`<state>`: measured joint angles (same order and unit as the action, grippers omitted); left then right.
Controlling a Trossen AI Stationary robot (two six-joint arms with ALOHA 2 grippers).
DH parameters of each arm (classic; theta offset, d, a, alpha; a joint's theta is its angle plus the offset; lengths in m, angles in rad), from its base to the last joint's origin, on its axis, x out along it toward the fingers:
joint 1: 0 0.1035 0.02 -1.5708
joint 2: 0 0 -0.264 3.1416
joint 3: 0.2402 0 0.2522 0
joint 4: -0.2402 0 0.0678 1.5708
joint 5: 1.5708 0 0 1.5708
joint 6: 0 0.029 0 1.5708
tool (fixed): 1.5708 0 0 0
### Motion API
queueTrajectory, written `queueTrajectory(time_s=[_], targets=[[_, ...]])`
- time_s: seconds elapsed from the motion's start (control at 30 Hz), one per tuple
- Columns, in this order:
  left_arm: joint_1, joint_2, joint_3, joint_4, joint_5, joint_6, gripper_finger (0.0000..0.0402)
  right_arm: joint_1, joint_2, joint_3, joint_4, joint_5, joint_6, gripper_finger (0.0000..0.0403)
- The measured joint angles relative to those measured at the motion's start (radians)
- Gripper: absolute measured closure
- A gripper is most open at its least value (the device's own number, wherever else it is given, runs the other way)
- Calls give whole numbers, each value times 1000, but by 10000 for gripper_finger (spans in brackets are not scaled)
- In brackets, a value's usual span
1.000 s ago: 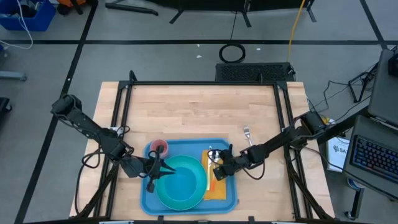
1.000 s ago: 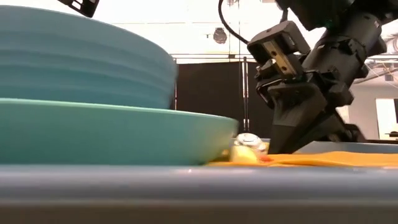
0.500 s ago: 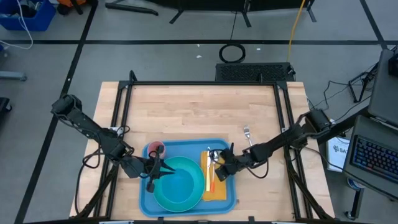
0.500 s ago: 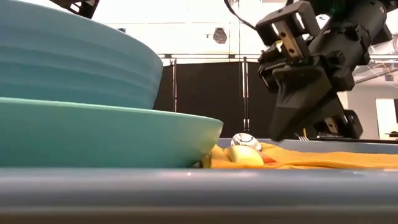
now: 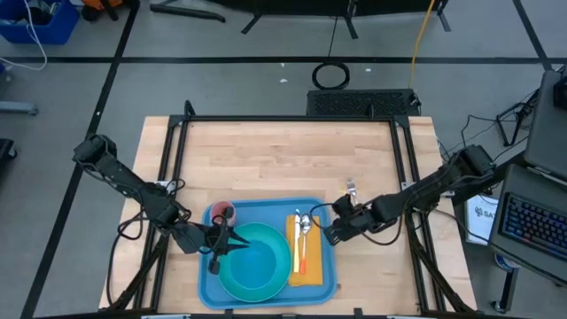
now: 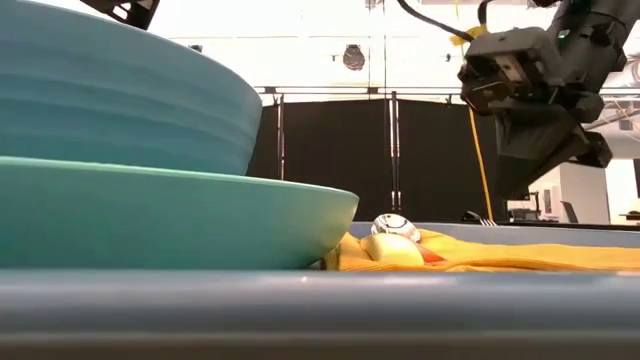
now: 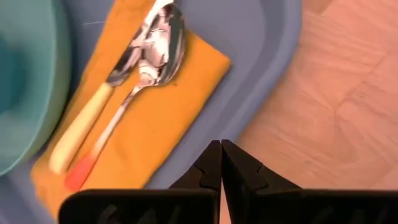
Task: Set up tray
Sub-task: Put the fork to the right of the spoon on the napkin
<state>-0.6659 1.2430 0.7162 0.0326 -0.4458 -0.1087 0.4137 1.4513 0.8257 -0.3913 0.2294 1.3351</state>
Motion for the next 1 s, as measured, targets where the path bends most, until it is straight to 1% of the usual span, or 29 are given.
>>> queueTrajectory(time_s=[0.1,0.17,0.37,0.47,0.57,0.7,0.83,1.0], targets=[[0,0,0,0,0,1,360,-9,-15,-25,45,-20,-92,403],[0,0,0,7,0,3,360,-29,-18,-39,30,-31,-111,403],[0,0,0,1,0,1,360,-73,-19,-42,-185,-46,-8,403],[0,0,0,2,0,1,360,-87,-19,-42,-232,-47,7,403],[0,0,0,1,0,2,360,-96,-19,-42,-227,-47,-7,396],[0,0,0,1,0,2,360,-112,-19,-42,-233,-48,-12,367],[0,0,0,1,0,1,360,-127,-19,-42,-261,-47,-12,320],[0,0,0,1,0,1,360,-156,-20,-42,-342,-47,-11,267]])
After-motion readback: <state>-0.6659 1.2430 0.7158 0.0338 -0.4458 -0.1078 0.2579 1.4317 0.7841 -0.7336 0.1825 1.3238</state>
